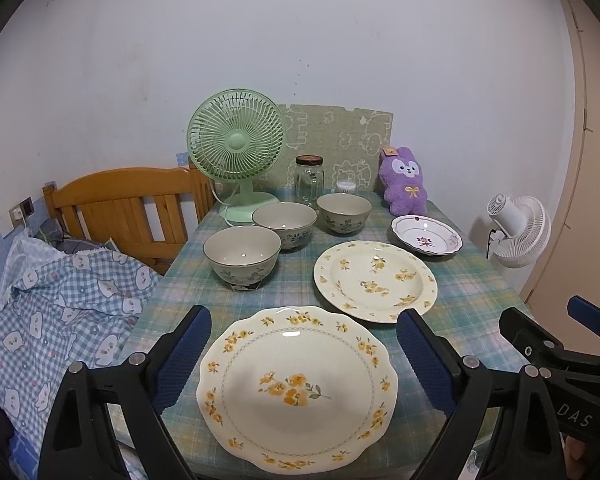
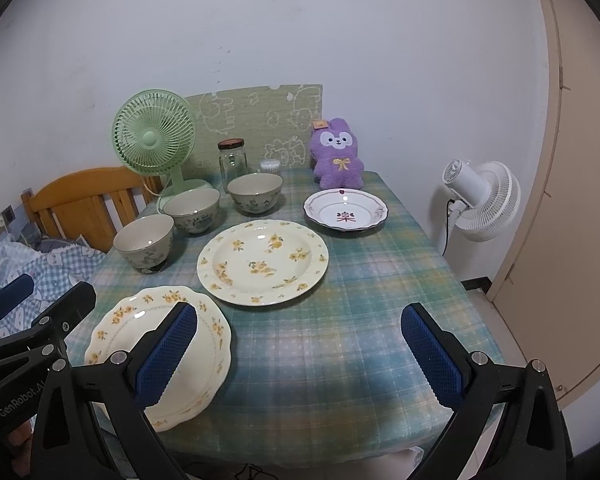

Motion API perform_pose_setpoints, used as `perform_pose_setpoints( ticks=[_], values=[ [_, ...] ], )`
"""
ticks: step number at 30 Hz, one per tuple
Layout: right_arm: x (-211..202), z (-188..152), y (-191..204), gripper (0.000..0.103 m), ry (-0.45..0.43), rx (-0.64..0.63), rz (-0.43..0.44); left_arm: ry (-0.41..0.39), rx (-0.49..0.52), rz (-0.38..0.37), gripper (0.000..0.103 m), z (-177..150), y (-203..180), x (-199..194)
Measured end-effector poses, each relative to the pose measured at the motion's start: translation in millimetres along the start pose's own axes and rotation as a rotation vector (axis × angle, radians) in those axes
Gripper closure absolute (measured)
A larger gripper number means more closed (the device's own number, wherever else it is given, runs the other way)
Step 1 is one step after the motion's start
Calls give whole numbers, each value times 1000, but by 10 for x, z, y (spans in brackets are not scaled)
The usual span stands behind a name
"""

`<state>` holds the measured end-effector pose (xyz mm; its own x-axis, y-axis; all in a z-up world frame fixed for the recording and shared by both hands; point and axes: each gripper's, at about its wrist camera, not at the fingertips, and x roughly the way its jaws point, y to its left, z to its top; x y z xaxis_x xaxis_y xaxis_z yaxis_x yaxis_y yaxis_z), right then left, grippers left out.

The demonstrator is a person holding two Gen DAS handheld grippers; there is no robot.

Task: Organize plates and bowls

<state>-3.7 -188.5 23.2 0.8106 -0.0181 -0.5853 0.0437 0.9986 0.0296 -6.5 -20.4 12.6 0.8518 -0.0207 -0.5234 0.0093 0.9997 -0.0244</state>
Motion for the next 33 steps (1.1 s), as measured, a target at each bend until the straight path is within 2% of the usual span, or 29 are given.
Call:
perform_pose_setpoints(
  ticks=[33],
  values=[
    [-30, 3, -104, 0, -1, -4, -11, -11, 6, -17, 12, -3, -99, -36]
  ],
)
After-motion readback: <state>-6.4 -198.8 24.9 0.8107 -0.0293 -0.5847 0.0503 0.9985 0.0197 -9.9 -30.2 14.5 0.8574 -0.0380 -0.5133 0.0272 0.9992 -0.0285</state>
